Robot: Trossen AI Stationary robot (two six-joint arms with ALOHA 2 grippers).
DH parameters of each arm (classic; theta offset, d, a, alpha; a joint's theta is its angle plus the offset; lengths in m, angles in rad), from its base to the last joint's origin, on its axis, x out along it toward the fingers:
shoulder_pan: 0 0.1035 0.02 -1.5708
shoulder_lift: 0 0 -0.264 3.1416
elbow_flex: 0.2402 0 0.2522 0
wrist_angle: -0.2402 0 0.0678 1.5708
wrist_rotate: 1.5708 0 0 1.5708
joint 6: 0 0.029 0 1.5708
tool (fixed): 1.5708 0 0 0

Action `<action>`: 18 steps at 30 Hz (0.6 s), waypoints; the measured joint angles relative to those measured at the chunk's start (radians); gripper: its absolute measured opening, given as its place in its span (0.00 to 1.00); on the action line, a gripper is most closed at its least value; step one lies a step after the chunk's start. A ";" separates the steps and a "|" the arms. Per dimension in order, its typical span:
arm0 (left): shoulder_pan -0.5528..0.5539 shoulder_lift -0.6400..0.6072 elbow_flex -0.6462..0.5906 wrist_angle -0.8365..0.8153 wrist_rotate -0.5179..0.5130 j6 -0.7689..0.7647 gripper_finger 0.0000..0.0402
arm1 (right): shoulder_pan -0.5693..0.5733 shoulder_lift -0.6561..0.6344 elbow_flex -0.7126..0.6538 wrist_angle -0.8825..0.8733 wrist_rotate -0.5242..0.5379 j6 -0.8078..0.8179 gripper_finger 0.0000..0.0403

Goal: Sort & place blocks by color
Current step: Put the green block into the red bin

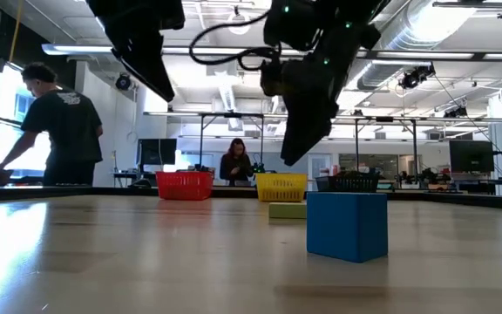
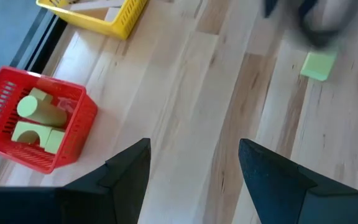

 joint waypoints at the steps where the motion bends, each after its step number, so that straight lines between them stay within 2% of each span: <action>1: 0.000 0.000 0.000 -0.002 0.000 0.000 0.57 | 0.021 0.000 0.000 0.000 0.010 0.016 0.36; 8: 0.000 0.000 0.000 -0.002 -0.002 0.000 0.57 | 0.137 0.000 0.000 0.000 0.046 0.055 0.36; 12: 0.000 0.000 0.000 -0.002 -0.001 0.000 0.57 | 0.187 0.000 0.000 0.000 0.109 0.034 0.37; 18: 0.000 0.000 0.000 -0.001 0.001 -0.016 0.57 | 0.231 0.000 -0.001 0.000 0.166 0.033 0.45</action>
